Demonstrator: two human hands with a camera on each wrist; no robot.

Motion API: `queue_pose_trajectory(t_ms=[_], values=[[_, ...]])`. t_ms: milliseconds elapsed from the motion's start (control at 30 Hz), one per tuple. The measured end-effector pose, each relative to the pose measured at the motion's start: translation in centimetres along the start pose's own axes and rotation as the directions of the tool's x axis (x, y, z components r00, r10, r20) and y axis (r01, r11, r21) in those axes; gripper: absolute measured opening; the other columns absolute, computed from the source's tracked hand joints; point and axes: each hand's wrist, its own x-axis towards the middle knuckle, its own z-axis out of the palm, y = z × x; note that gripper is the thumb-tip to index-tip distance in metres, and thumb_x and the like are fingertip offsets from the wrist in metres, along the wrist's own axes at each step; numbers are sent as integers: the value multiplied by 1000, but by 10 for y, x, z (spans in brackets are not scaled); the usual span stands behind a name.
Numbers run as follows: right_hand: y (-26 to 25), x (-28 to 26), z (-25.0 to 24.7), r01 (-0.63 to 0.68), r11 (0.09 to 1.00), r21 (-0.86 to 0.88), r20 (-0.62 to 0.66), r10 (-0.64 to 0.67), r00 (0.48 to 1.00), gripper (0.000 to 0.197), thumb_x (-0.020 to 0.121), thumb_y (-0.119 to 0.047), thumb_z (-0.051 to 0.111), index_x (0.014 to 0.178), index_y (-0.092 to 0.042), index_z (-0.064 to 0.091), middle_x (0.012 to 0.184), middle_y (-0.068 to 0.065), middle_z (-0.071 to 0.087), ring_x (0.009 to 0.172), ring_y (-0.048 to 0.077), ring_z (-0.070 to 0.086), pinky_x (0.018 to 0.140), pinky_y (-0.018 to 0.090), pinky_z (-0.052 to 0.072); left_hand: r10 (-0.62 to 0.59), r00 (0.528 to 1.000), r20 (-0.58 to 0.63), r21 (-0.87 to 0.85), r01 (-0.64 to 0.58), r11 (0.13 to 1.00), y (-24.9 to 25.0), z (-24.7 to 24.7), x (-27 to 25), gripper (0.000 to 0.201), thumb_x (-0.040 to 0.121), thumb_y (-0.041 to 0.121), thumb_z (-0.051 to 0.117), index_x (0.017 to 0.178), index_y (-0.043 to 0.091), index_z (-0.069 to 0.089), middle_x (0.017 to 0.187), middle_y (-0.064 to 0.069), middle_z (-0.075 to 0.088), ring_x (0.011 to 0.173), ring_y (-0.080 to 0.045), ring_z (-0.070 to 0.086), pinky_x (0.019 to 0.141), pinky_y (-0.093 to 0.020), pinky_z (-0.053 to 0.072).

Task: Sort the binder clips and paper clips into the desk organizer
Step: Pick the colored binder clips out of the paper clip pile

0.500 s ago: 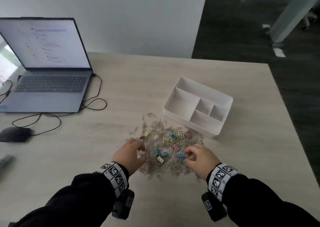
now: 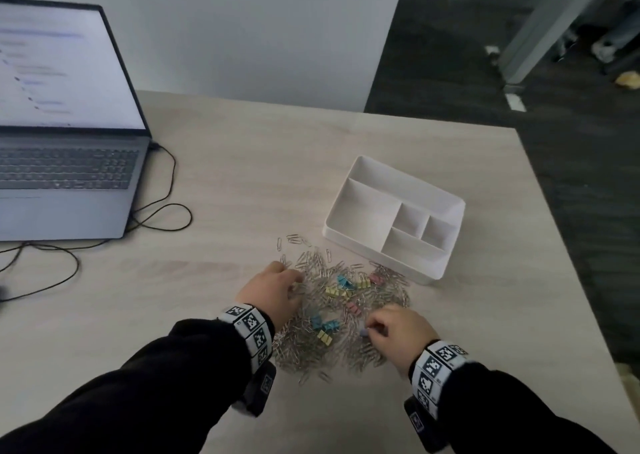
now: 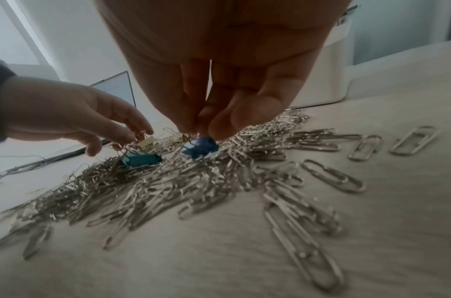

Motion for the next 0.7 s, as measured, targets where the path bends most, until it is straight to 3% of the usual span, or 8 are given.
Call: queue_pose_trajectory(t_ms=[133, 233, 300, 367, 500, 700], values=[[-9, 7, -8, 22, 997, 80, -30, -20, 999, 11, 88, -29, 55, 89, -29, 66, 90, -16, 55, 82, 2, 53, 77, 20, 46, -20, 1000, 6, -43, 21, 999, -6, -2, 4, 13, 90, 27, 57, 95, 29, 68, 94, 11, 57, 85, -9, 56, 86, -28, 51], [-25, 18, -17, 50, 983, 174, -84, -36, 996, 9, 88, -27, 57, 81, -30, 62, 85, -15, 56, 77, -1, 53, 70, 17, 45, -67, 997, -39, -145, 61, 988, -13, -8, 1, 11, 87, 23, 62, 83, 30, 68, 85, 15, 63, 77, -4, 58, 77, -22, 50], [-38, 28, -23, 29, 971, 239, -82, -10, 997, 10, 88, -30, 58, 78, -31, 59, 75, -12, 60, 65, -1, 55, 58, 13, 43, -155, 985, -73, -253, 132, 958, -21, -14, -1, 12, 86, 23, 65, 78, 32, 67, 78, 16, 67, 72, 1, 61, 68, -18, 49], [-52, 41, -27, 13, 951, 309, -45, 1, 999, 8, 88, -30, 58, 80, -30, 60, 69, -10, 62, 56, -2, 53, 50, 11, 40, -270, 958, -99, -373, 216, 902, -35, -22, 0, 8, 84, 23, 69, 78, 28, 68, 74, 13, 69, 69, -3, 64, 66, -25, 55], [-84, 73, -24, 1, 903, 429, -1, -1, 1000, 6, 85, -30, 63, 79, -29, 65, 72, -7, 68, 62, 6, 61, 56, 25, 52, -447, 887, -114, -509, 334, 793, -68, -34, 2, 9, 82, 21, 70, 76, 27, 67, 76, 7, 70, 70, -17, 68, 59, -39, 60], [-125, 125, -10, -43, 873, 485, 6, 46, 999, 6, 83, -26, 66, 78, -27, 68, 69, -4, 69, 57, 12, 63, 59, 32, 56, -506, 856, -103, -529, 383, 757, -89, -46, 5, 8, 82, 17, 68, 78, 24, 66, 79, 2, 69, 68, -25, 68, 50, -42, 59]])
